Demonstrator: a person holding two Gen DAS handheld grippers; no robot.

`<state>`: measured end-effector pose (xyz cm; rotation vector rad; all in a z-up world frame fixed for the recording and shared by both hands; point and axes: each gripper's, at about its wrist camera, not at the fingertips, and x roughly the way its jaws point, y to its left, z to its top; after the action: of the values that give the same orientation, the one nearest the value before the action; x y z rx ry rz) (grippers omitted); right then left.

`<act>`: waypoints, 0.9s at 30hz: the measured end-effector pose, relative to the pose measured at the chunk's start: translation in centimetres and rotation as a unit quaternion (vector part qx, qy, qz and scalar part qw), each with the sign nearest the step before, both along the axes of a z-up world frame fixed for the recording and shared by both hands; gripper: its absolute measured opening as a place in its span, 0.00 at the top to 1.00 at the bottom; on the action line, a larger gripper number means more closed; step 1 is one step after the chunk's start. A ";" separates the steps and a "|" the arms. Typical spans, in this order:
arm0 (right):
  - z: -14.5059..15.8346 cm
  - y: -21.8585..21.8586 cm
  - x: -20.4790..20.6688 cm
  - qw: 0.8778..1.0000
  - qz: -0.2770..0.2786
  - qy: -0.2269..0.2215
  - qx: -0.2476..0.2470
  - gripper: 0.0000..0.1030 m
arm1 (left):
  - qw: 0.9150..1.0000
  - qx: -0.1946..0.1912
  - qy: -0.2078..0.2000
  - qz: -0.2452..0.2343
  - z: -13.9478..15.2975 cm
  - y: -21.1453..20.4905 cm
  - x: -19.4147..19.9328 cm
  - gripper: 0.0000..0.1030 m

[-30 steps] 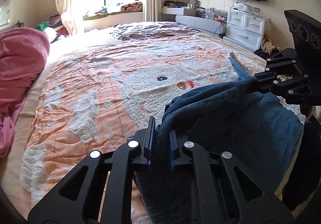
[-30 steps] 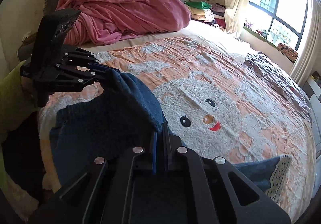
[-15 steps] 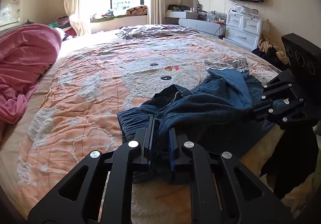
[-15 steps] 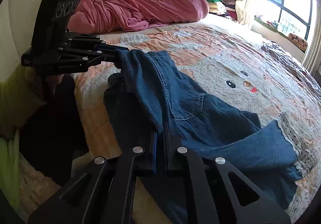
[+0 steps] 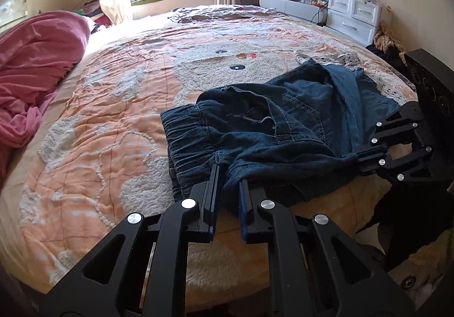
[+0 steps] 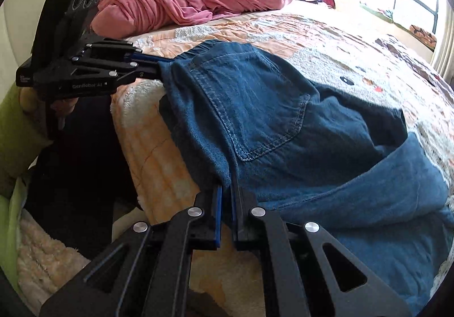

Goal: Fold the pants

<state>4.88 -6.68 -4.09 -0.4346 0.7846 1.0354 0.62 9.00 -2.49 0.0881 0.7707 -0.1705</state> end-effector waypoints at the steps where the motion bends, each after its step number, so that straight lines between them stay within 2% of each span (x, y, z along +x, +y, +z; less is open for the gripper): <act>1: -0.1 0.0 -0.1 1.000 0.000 -0.002 0.001 0.94 | 1.000 0.003 -0.002 0.001 0.1 -0.1 -0.1 0.94; 3: -0.2 0.1 -0.2 1.000 -0.002 -0.007 -0.001 0.94 | 1.000 0.000 -0.001 0.003 0.4 -0.1 -0.4 0.92; 6: -0.2 -0.3 -0.3 1.000 -0.006 -0.003 0.007 0.93 | 1.000 -0.025 0.001 0.003 0.9 0.5 -1.2 0.89; 8: -0.3 -0.4 -0.3 1.000 -0.007 -0.007 0.008 0.93 | 1.000 -0.023 0.003 0.014 1.4 0.7 -1.9 0.88; 13: -0.2 -0.6 -0.3 1.000 -0.011 -0.009 0.018 0.93 | 0.999 -0.024 -0.025 0.034 3.9 1.1 -3.2 0.88; 15: -0.3 -0.6 -0.1 1.000 -0.014 -0.007 0.020 0.93 | 0.999 -0.028 -0.036 0.028 5.0 0.3 -2.6 0.88; 18: -0.3 -0.8 -0.2 1.000 -0.018 -0.006 0.023 0.92 | 0.998 -0.055 -0.038 0.003 5.6 -1.6 -0.4 0.88; 20: -0.2 -1.0 -0.3 0.999 -0.022 -0.004 0.024 0.92 | 0.998 -0.058 -0.027 -0.010 5.1 -3.0 1.3 0.88; 22: -0.1 -1.1 -0.3 0.999 -0.024 0.001 0.027 0.91 | 0.999 -0.052 0.003 -0.007 3.5 -3.9 3.0 0.88; 25: 0.1 -1.5 -0.3 0.999 -0.028 0.006 0.031 0.90 | 0.997 -0.042 0.053 0.022 0.4 -3.5 3.8 0.88; 27: 0.2 -1.6 -0.2 0.999 -0.029 0.013 0.033 0.88 | 0.996 -0.058 0.069 0.026 -1.0 -2.8 3.5 0.88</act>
<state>4.66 -8.31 -3.85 -0.3402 0.7804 1.0123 4.07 6.17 -3.53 -0.0538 0.8976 -0.1725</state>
